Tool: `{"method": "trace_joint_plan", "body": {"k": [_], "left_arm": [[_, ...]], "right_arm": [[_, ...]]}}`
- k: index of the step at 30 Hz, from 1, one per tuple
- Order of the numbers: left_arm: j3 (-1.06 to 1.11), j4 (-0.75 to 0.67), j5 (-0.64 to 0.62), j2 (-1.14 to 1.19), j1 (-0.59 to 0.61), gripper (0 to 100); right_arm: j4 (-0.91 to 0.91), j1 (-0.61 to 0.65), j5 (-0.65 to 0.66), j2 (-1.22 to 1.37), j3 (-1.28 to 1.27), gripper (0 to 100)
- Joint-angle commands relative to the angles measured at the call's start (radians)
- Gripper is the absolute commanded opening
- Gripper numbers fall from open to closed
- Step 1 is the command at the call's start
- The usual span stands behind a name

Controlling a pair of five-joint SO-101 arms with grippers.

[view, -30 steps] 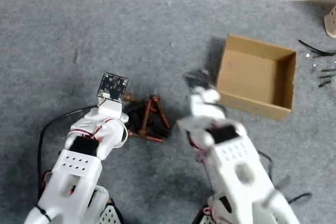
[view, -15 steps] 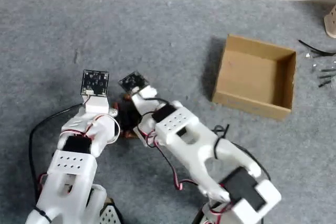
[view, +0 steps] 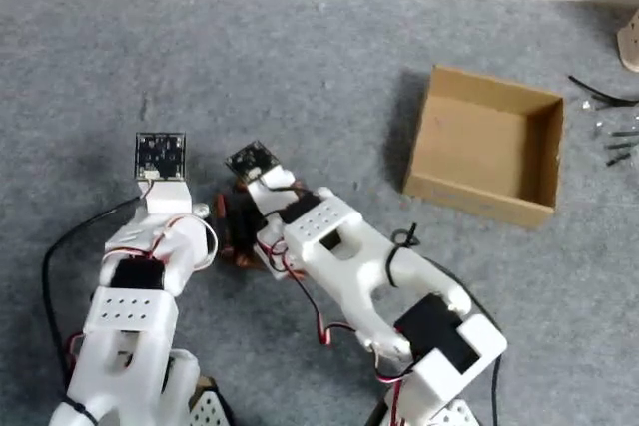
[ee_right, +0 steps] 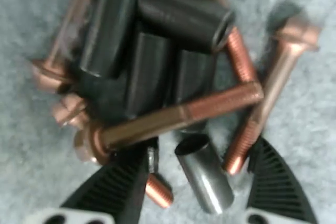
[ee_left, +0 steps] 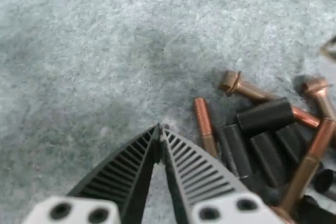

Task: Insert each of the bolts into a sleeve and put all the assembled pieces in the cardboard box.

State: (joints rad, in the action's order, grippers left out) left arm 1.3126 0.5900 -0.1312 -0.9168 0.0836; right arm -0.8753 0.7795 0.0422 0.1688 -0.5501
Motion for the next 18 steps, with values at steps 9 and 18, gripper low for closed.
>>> {"method": "trace_joint_plan", "body": {"k": [9, 18], "left_arm": [[-0.036, -0.012, -0.009, 0.001, 0.01, 1], [-0.036, -0.012, -0.009, 0.001, 0.01, 1]], "right_arm": [[-0.077, 0.125, 0.081, 0.019, -0.007, 25.5], [-0.081, 0.099, 0.052, 0.022, -0.004, 18.5]]}}
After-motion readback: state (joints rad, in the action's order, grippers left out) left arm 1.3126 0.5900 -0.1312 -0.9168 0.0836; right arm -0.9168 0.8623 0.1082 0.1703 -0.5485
